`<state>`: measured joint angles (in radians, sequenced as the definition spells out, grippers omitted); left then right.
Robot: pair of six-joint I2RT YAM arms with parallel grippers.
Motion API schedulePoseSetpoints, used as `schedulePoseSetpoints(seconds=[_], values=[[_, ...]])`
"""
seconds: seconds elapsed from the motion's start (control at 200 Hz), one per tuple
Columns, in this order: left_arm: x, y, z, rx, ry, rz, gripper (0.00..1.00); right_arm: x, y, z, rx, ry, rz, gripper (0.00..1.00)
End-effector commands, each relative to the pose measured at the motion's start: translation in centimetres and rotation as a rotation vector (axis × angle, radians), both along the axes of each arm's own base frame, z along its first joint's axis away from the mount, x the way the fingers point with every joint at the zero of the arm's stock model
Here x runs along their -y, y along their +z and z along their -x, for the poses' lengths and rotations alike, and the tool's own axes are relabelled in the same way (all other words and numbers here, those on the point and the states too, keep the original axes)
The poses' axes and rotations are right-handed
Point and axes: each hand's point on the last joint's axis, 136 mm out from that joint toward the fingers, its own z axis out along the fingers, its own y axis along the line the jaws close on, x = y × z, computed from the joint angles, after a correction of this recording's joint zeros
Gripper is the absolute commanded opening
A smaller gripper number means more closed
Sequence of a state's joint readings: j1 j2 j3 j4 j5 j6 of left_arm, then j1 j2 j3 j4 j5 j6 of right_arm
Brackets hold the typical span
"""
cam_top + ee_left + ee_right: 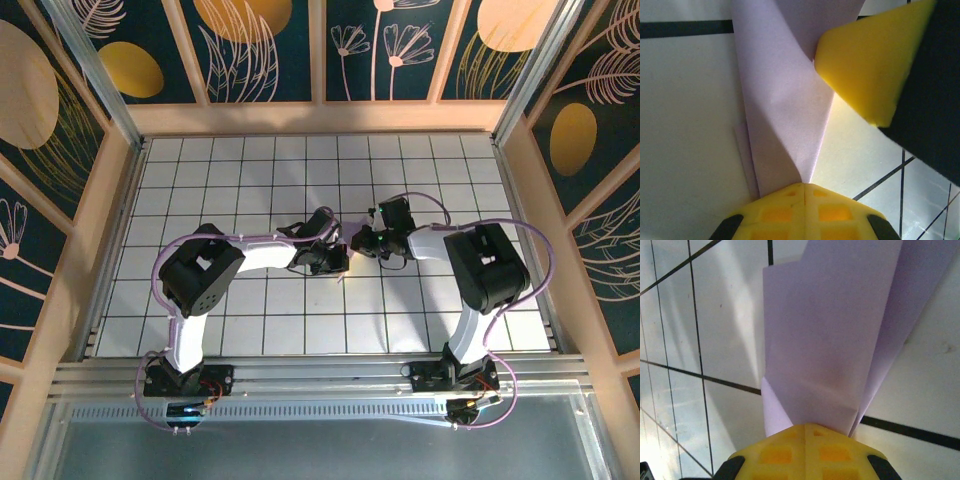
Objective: Fold a paper plane with a square sheet of paper (fold left side to right side)
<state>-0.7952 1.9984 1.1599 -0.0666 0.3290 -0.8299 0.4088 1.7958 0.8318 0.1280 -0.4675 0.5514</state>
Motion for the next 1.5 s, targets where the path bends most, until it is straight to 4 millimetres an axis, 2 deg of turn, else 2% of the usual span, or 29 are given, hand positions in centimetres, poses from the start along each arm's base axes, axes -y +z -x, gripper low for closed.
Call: schedulePoseSetpoints(seconds=[0.0, 0.355, 0.811, 1.041, 1.151, 1.231, 1.376, 1.496], values=[[-3.4, -4.2, 1.6, -0.085, 0.020, -0.180, 0.00, 0.5, -0.7, -0.8, 0.010, -0.005, 0.060, 0.00], [-3.5, -4.4, 1.9, -0.094, 0.014, -0.189, 0.00, 2.2, -1.5, -2.5, 0.000, -0.025, 0.111, 0.00], [-3.6, -5.0, 2.2, -0.110, 0.001, -0.198, 0.00, 4.7, -0.6, -6.5, 0.027, -0.075, 0.091, 0.00], [-3.6, -4.8, 2.1, -0.107, 0.001, -0.197, 0.00, 7.0, -1.1, -8.3, 0.014, -0.120, 0.096, 0.00], [-3.6, -4.7, 2.1, -0.103, 0.001, -0.195, 0.00, 7.7, -0.1, -9.4, 0.030, -0.131, 0.093, 0.00], [-3.5, -4.6, 2.0, -0.099, 0.002, -0.192, 0.00, 7.9, 1.4, -9.8, 0.060, -0.134, 0.096, 0.00], [-3.4, -4.3, 1.8, -0.086, 0.004, -0.186, 0.00, 7.7, 4.2, -8.8, 0.085, -0.136, 0.065, 0.00], [-3.4, -4.1, 1.6, -0.079, 0.005, -0.188, 0.00, 5.8, 5.3, -5.8, 0.059, -0.105, 0.006, 0.00]])
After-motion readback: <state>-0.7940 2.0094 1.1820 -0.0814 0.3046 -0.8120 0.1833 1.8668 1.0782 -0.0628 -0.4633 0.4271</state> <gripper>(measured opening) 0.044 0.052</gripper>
